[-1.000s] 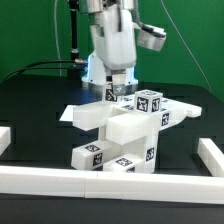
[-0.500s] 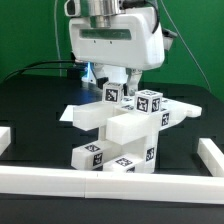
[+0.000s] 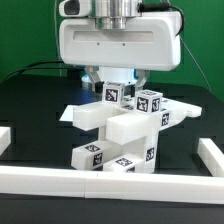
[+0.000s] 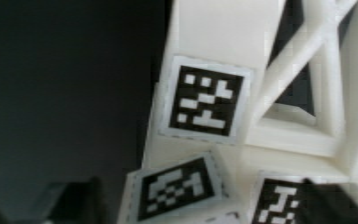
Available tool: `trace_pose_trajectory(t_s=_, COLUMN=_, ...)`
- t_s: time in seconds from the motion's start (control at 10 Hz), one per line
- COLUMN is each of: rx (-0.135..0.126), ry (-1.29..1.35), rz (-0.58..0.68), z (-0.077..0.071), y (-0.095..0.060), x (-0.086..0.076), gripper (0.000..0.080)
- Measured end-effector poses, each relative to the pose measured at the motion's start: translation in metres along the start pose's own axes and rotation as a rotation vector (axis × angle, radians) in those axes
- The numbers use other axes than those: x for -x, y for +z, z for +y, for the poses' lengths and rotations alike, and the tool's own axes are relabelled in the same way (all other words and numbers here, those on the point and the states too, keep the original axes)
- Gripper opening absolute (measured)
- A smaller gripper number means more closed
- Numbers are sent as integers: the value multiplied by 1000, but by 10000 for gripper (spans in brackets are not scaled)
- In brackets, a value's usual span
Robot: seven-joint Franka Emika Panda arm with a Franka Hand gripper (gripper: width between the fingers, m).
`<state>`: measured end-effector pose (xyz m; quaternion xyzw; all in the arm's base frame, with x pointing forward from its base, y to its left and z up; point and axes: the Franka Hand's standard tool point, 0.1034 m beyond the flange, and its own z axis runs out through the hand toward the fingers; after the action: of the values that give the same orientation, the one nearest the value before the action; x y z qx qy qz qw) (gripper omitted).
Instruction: Assemble chair
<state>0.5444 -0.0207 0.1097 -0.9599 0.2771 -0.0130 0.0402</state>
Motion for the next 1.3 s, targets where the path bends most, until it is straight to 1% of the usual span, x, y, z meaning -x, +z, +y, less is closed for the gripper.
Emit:
trace_pose_trajectory(t_s=0.1, rx=0, ry=0, rz=0, z=0, y=0, x=0, gripper=396)
trace_pose_trajectory(t_s=0.2, rx=-1, ry=80, rz=-1, z=0, y=0, x=0, gripper=396)
trace_pose_trajectory(t_s=0.3, rx=-1, ry=135, rz=-1, z=0, y=0, x=0, gripper=282)
trace_pose_trajectory(t_s=0.6, rx=-3, ry=313, rz=-1, z=-1, y=0, x=1, gripper=284)
trace_pose_trajectory(t_s=0.8, rx=-6, ry=443, rz=-4, z=0, y=0, x=-2, gripper=284)
trace_pose_trajectory(t_s=0.9, rx=-12, ry=511, rz=-7, z=2, y=0, x=-3, gripper=284)
trace_pose_trajectory(t_s=1.0, rx=-23, ry=621, rz=-13, z=1, y=0, x=-3, gripper=284)
trace_pose_trajectory(t_s=1.2, rx=-29, ry=752, rz=-17, z=1, y=0, x=-4, gripper=284)
trace_pose_trajectory(t_s=1.3, rx=-45, ry=890, rz=-28, z=1, y=0, x=-4, gripper=284)
